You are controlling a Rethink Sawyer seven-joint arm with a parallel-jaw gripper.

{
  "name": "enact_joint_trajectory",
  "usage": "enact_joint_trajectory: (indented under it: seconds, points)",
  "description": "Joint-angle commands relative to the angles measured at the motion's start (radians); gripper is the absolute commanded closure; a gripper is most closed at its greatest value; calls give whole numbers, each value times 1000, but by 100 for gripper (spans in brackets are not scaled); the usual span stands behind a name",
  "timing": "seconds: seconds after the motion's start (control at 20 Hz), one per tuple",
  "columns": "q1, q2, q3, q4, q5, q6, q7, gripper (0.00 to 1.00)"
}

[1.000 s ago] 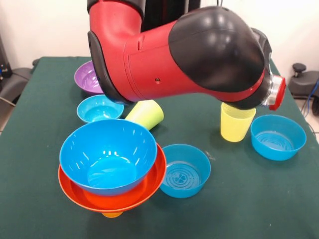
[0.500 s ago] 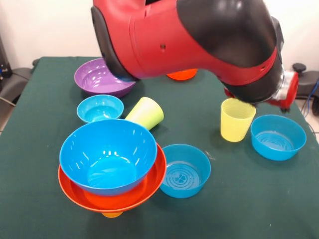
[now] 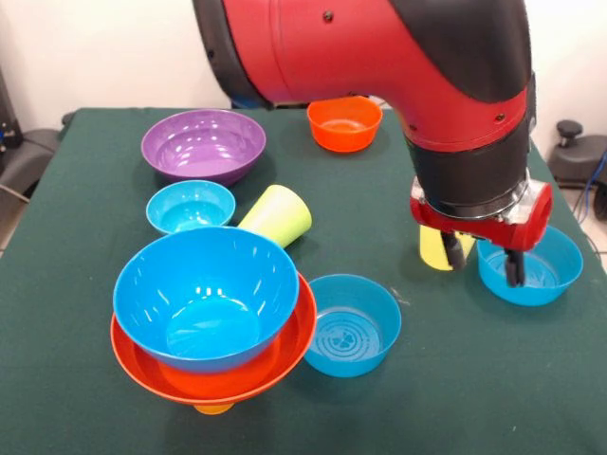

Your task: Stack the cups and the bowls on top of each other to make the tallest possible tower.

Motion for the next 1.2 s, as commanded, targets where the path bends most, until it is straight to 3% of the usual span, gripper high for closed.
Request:
enact_joint_trajectory:
  seconds: [0.05,0.35,0.5,0.7,0.85,1.05,1.2]
  points:
    - [94,-6,-140,72,-31,10,351,0]
    - [91,-49,-139,69,23,256,358,0]
    - [75,-81,-106,60,76,435,401,0]
    - [67,-101,-85,55,114,543,435,0]
    - [75,-95,-97,48,114,545,435,0]
    - [88,10,-137,-27,68,419,436,0]
    - [104,62,-178,-73,61,343,506,0]
